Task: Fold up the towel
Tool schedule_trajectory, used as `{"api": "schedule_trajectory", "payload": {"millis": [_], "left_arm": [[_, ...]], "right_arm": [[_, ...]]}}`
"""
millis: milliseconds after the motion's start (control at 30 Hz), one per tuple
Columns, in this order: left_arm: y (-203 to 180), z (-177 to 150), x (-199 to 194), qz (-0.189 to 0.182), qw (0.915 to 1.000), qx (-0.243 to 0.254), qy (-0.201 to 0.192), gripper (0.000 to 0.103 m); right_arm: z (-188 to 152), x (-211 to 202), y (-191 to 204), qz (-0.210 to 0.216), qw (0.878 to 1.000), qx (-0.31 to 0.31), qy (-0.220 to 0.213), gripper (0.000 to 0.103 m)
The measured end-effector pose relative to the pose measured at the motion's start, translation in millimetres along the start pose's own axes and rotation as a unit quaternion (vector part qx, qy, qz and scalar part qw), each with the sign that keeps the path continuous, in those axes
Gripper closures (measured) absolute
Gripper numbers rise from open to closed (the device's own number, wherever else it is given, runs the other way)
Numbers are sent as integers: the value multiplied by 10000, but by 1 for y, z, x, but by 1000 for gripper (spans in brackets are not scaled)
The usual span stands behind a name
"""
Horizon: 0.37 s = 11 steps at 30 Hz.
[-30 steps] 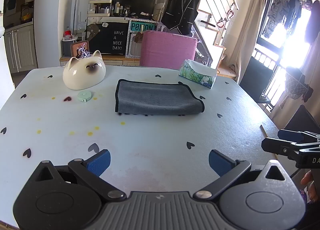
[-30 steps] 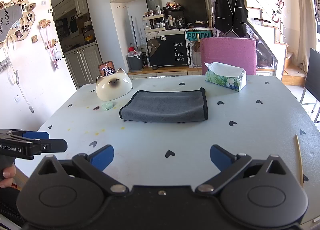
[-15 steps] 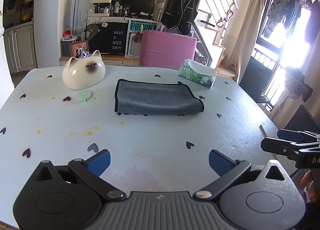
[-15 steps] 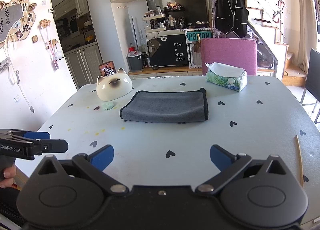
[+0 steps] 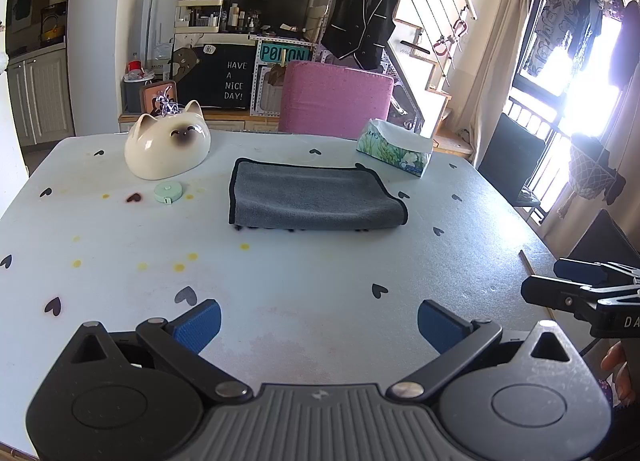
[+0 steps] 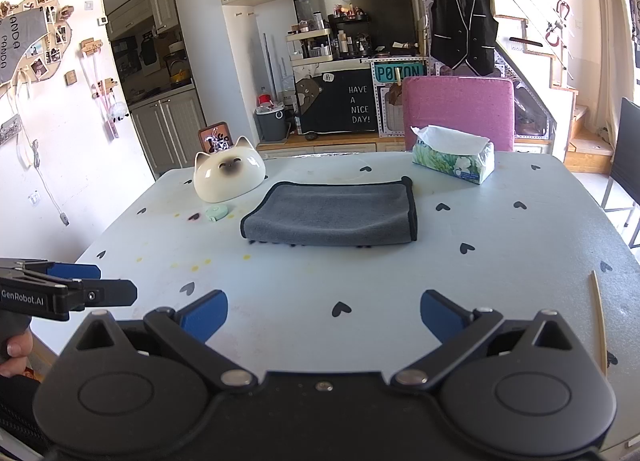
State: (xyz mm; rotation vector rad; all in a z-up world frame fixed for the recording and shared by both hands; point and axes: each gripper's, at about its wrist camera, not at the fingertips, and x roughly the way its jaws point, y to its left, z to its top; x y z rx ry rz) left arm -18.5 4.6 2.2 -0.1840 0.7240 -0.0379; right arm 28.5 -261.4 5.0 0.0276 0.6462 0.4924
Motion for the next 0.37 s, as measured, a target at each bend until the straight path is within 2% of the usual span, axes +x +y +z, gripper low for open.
{"api": "schedule_trajectory", "payload": {"millis": [367], "left_arm": [[-3, 0, -1, -12, 10000, 15, -10, 0]], "right_arm": [[1, 0, 1, 6, 10000, -5, -1, 0]]}}
